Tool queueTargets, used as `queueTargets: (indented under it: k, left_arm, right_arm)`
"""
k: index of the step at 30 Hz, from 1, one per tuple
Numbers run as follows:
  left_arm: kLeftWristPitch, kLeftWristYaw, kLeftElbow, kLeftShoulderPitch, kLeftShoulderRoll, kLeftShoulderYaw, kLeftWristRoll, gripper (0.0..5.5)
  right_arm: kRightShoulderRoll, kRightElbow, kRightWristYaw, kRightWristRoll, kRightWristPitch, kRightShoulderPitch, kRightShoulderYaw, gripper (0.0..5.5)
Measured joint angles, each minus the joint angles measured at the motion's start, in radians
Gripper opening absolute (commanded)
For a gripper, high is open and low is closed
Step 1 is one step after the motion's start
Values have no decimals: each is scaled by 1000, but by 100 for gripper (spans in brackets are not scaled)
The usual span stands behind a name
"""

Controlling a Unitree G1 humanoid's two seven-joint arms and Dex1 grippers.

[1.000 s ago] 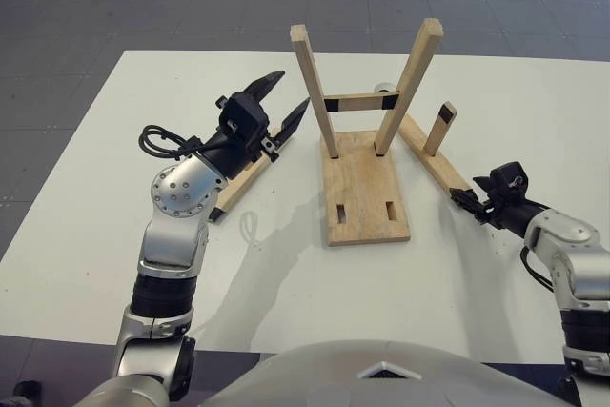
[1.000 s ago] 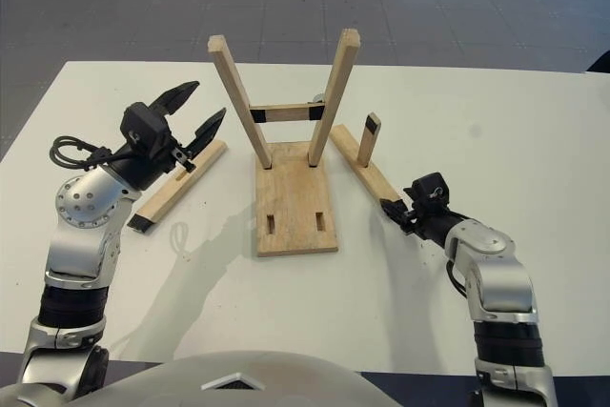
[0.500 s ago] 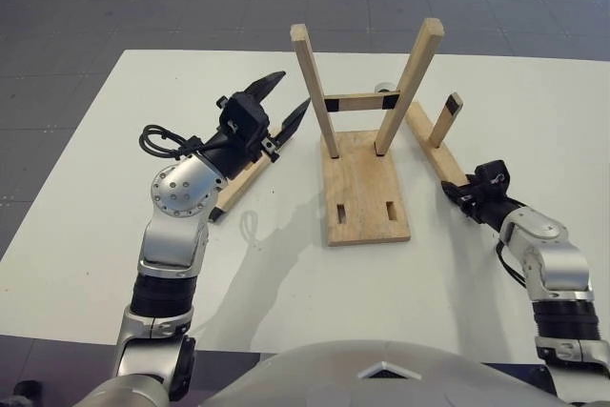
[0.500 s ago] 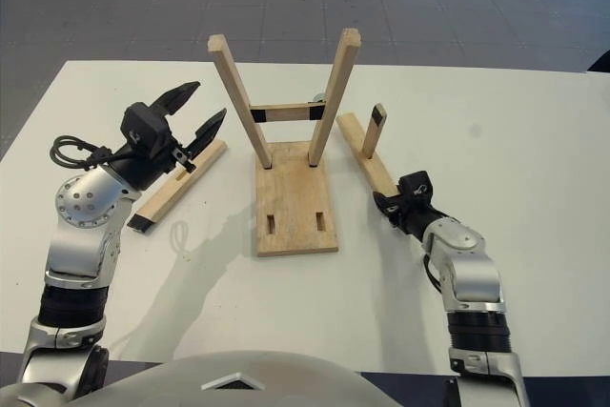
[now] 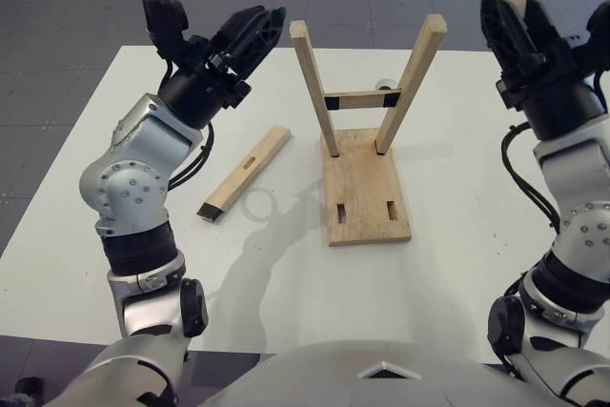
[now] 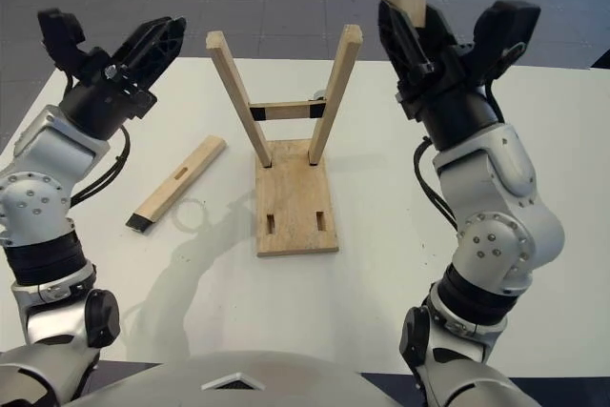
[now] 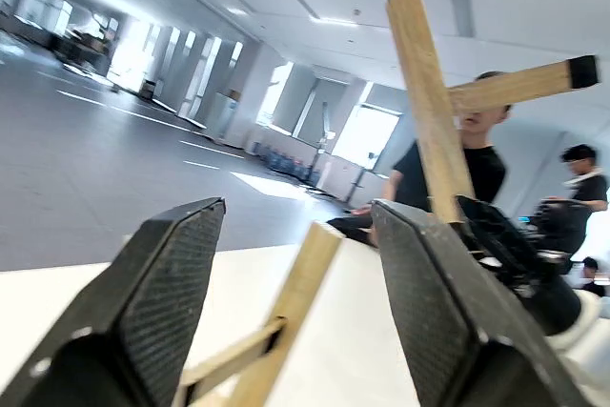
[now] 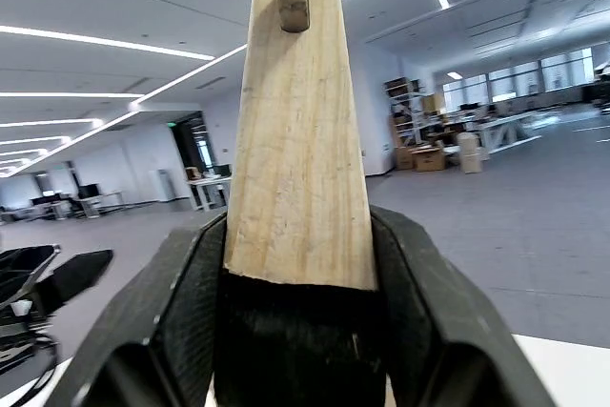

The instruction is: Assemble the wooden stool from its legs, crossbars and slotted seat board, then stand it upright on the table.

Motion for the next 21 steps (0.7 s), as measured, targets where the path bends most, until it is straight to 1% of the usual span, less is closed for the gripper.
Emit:
queueTargets:
  k: [2, 4, 5, 7, 11, 12, 16, 21]
  left_arm:
    - [94, 53, 19, -36, 31, 12, -216, 357]
    - [147, 123, 43, -82, 62, 10, -413, 386]
    - [154, 152, 51, -98, 75, 3, -488, 400]
    - [159, 189, 58, -99, 91, -19, -562, 423]
    - [161, 247, 55, -99, 99, -79, -648, 485]
    - [152, 251, 52, -99, 99, -81, -657, 491]
    - [134, 240, 34, -98, 98, -100, -659, 491]
    - [119, 214, 32, -96, 105, -106, -683, 491]
  right_arm:
    - [-16, 22, 22, 116, 54, -27, 3, 203]
    - [-37, 64, 58, 261, 107, -54, 17, 203]
    - [-37, 86, 72, 330, 124, -59, 28, 203]
    - [-35, 119, 80, 404, 135, -59, 45, 203]
    - [-42, 157, 144, 531, 154, -58, 100, 203]
    - [-51, 158, 162, 536, 161, -54, 118, 203]
    - [-54, 154, 181, 554, 160, -10, 169, 203]
    - [-60, 129, 192, 573, 158, 33, 206, 203]
